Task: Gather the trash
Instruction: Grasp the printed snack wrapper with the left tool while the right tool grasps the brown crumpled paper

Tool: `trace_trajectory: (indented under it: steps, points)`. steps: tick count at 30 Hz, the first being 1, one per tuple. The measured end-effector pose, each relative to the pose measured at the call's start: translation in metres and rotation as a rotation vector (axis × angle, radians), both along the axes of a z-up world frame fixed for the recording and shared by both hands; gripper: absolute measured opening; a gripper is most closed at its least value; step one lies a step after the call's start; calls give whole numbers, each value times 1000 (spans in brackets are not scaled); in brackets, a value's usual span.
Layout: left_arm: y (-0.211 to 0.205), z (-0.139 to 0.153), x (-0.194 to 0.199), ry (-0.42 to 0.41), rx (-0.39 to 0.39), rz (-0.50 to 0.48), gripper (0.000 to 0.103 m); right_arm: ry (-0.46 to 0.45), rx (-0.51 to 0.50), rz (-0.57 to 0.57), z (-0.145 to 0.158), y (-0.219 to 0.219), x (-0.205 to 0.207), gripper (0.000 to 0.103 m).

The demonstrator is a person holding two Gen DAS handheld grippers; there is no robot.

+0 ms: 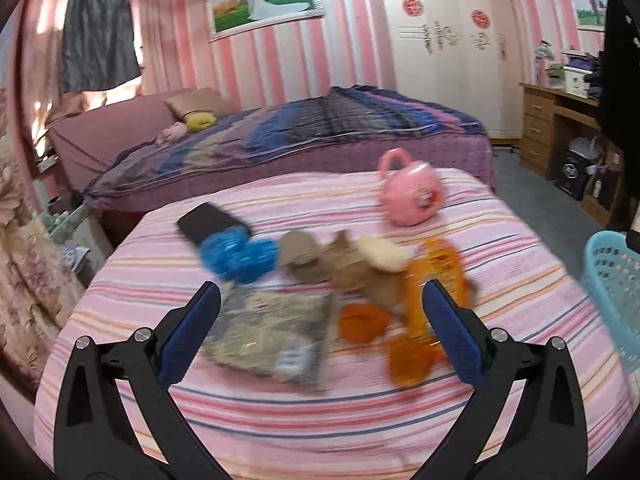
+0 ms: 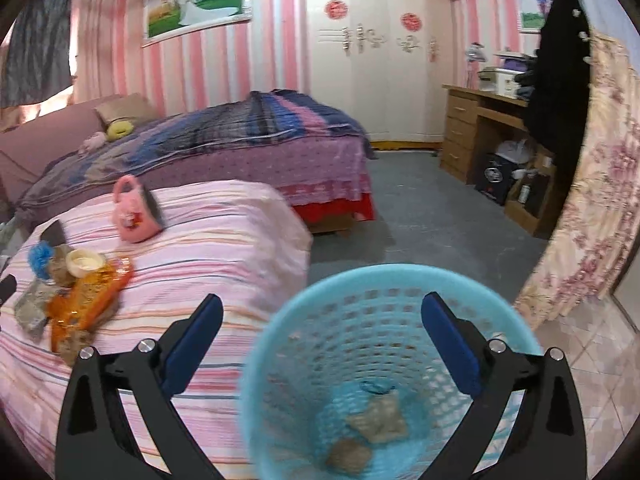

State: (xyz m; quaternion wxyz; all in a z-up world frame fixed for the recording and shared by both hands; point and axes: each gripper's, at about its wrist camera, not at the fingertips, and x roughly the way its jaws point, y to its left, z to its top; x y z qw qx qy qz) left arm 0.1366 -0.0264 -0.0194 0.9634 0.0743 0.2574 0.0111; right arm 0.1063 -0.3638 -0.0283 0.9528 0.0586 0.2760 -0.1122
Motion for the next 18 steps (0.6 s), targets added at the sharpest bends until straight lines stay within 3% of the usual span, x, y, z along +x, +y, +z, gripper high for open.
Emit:
trace_trajectory:
  steps: [6, 18]
  points:
    - [41, -9, 2, 1, 27, 52, 98, 13, -47, 97, -3, 56, 11, 97]
    - [104, -26, 16, 70, -83, 127, 98, 63, -40, 353, -19, 157, 25, 97]
